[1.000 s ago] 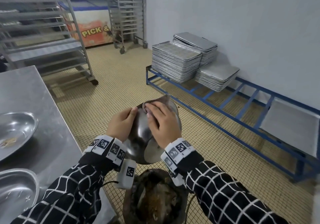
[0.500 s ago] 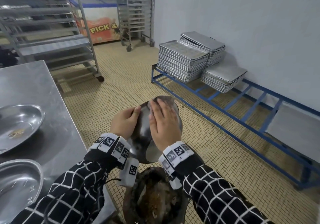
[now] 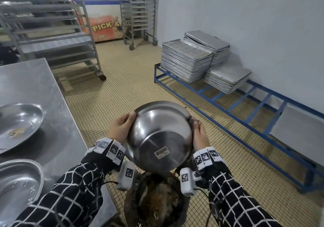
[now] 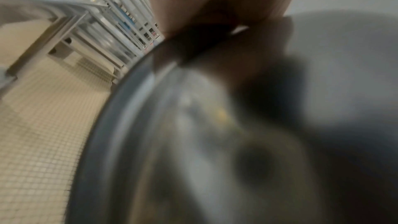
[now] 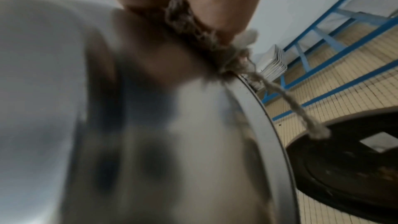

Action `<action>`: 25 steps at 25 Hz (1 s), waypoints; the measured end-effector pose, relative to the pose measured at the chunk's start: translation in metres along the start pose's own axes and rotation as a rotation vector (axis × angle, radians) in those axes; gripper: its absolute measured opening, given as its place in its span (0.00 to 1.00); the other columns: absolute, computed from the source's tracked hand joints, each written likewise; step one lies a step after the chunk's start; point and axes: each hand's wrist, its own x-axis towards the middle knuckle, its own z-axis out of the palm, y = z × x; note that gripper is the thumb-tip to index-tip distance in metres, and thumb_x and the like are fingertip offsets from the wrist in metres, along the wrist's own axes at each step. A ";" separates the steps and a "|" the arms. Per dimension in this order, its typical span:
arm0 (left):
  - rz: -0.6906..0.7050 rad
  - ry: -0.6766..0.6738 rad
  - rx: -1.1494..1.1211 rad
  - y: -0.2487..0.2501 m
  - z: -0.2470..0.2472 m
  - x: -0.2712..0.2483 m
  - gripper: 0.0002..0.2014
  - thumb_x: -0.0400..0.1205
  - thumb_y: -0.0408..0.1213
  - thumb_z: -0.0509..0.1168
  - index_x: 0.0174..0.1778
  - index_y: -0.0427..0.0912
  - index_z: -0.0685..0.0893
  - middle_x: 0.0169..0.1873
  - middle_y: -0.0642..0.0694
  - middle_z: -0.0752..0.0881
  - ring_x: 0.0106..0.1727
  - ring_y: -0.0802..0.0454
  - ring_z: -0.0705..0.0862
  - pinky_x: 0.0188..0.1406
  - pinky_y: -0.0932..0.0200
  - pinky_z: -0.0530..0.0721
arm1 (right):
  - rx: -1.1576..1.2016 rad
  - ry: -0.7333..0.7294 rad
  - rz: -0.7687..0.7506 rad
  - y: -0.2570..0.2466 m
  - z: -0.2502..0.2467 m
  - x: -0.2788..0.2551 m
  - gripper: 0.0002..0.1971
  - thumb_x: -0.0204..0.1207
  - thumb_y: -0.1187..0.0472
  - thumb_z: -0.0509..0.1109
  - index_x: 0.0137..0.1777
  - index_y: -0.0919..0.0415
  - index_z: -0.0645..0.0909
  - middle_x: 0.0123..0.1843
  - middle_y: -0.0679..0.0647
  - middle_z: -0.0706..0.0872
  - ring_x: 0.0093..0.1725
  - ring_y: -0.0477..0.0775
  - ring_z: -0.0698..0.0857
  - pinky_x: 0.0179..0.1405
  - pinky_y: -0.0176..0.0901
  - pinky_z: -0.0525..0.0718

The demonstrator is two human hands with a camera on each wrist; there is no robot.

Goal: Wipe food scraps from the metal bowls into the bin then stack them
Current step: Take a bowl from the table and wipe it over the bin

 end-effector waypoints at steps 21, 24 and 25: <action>0.137 -0.052 0.344 0.012 0.023 0.008 0.16 0.86 0.49 0.57 0.44 0.48 0.87 0.37 0.51 0.89 0.42 0.51 0.86 0.47 0.52 0.83 | -0.843 -0.028 -0.857 -0.011 0.067 -0.035 0.21 0.83 0.46 0.50 0.70 0.53 0.72 0.76 0.55 0.69 0.75 0.56 0.68 0.76 0.56 0.66; 0.163 -0.017 0.375 0.017 0.019 0.005 0.16 0.87 0.50 0.55 0.40 0.51 0.84 0.34 0.50 0.87 0.38 0.52 0.85 0.43 0.54 0.83 | -0.512 0.023 -0.532 -0.021 0.047 -0.011 0.22 0.85 0.46 0.48 0.72 0.56 0.71 0.73 0.55 0.68 0.64 0.50 0.76 0.53 0.33 0.80; 0.148 0.003 0.334 0.019 0.018 0.004 0.15 0.87 0.50 0.56 0.41 0.52 0.83 0.34 0.51 0.87 0.39 0.53 0.84 0.42 0.57 0.81 | -0.326 0.021 -0.333 -0.019 0.038 -0.003 0.22 0.86 0.48 0.50 0.72 0.58 0.70 0.72 0.55 0.69 0.58 0.46 0.77 0.43 0.24 0.77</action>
